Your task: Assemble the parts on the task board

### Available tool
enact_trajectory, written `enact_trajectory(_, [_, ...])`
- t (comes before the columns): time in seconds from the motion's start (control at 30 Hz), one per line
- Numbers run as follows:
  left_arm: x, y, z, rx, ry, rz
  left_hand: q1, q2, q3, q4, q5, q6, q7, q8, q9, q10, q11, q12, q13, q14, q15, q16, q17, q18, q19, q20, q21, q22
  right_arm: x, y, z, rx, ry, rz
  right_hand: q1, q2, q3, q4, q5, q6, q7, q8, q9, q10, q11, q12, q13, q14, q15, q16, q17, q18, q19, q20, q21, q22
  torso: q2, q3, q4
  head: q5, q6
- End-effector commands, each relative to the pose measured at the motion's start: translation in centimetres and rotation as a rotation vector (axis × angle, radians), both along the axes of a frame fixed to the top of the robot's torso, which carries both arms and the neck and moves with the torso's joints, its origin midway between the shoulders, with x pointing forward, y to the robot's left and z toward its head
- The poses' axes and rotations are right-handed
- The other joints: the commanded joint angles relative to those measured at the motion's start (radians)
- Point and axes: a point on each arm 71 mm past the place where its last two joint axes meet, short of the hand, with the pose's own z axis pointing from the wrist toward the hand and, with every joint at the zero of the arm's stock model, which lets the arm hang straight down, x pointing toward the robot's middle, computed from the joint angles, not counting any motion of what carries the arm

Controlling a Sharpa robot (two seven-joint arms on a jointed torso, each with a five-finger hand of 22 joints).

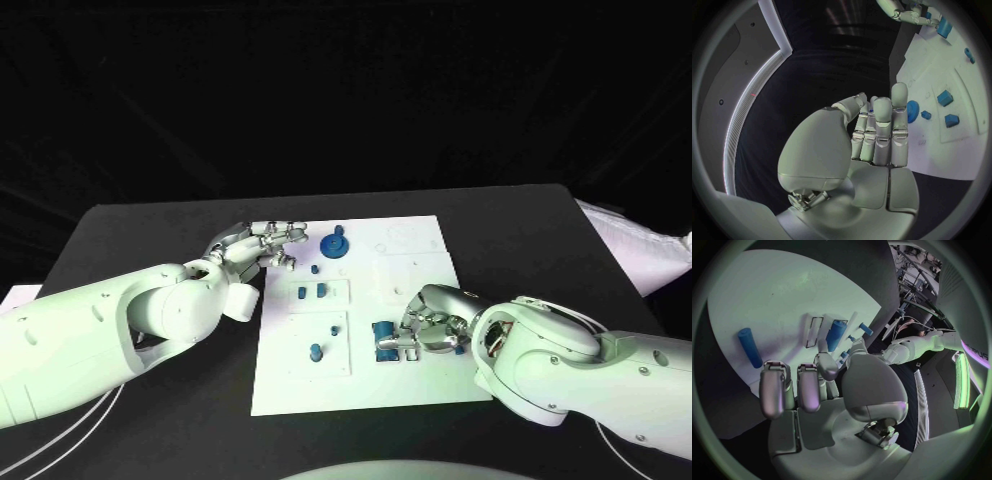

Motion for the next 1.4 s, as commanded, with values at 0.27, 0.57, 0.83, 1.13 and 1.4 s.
enact_trajectory(0.27, [-0.1,-0.2,0.0,-0.011,-0.003,-0.023,0.000,0.005,-0.005,-0.001,-0.003,-0.004,0.004,0.003,-0.001,-0.008,-0.001,0.006,0.001,-0.006,-0.001,-0.004,-0.001,0.018,-0.006,0.000,-0.003,-0.001,-0.1,0.5,0.0,-0.059,-0.040,0.058,0.183,0.049,0.040,-0.076,0.046,0.009,-0.008,0.023,0.020,0.009,-0.010,0.004,0.016,0.058,-0.011,0.002,0.015,-0.007,0.005,-0.003,0.001,0.039,0.000,-0.0003,0.0003,-0.002,-0.004])
enact_trajectory(0.57, [-0.1,-0.2,0.0,-0.007,-0.004,-0.024,0.000,0.005,-0.005,-0.001,-0.003,-0.004,0.004,0.003,-0.001,-0.008,-0.001,0.006,0.001,-0.006,-0.001,-0.004,-0.001,0.018,-0.006,0.000,-0.003,-0.001,0.1,0.8,-0.3,-0.099,-0.056,0.081,0.267,0.067,0.064,-0.131,0.035,0.020,-0.018,0.032,0.029,0.023,-0.020,0.024,0.037,0.060,-0.018,0.008,0.025,-0.008,0.010,-0.010,0.005,0.047,0.000,-0.0010,0.0007,-0.002,-0.006])
enact_trajectory(0.83, [-0.1,-0.1,0.0,-0.005,-0.005,-0.023,0.000,0.006,-0.005,-0.001,-0.003,-0.004,0.004,0.003,-0.001,-0.009,-0.001,0.007,0.001,-0.006,-0.001,-0.005,-0.002,0.018,-0.006,0.000,-0.005,-0.002,0.3,0.6,-0.2,-0.108,-0.093,0.074,0.278,0.078,0.070,-0.140,0.035,0.027,-0.022,0.037,0.032,0.033,-0.023,0.040,0.052,0.060,-0.021,0.009,0.028,-0.009,0.012,-0.012,0.006,0.050,-0.001,-0.0012,-0.0008,-0.006,-0.007])
enact_trajectory(1.13, [-0.1,0.0,0.0,-0.003,-0.005,-0.021,0.000,0.006,-0.005,-0.001,-0.003,-0.005,0.004,0.003,-0.001,-0.009,-0.001,0.007,0.001,-0.007,-0.001,-0.005,-0.003,0.018,-0.006,0.000,-0.005,-0.002,0.0,-0.8,0.4,-0.033,-0.114,0.005,0.225,0.089,0.052,-0.103,0.083,0.020,-0.020,0.036,0.035,0.035,-0.021,0.036,0.054,0.060,-0.020,0.007,0.026,-0.009,0.012,-0.014,0.006,0.051,-0.001,-0.0002,-0.0018,-0.011,-0.008])
enact_trajectory(1.4, [-0.1,0.0,0.0,-0.002,-0.005,-0.019,0.000,0.006,-0.005,-0.001,-0.003,-0.005,0.004,0.003,-0.001,-0.009,-0.001,0.007,0.001,-0.007,-0.001,-0.005,-0.003,0.018,-0.006,0.000,-0.005,-0.002,-0.3,-3.2,1.8,0.025,-0.125,-0.055,0.217,0.076,0.036,-0.092,0.118,-0.034,0.005,-0.005,0.021,0.016,-0.002,0.005,0.035,0.060,-0.007,0.007,0.027,-0.008,0.006,-0.005,0.001,0.042,0.000,0.0000,-0.0018,-0.020,-0.007])
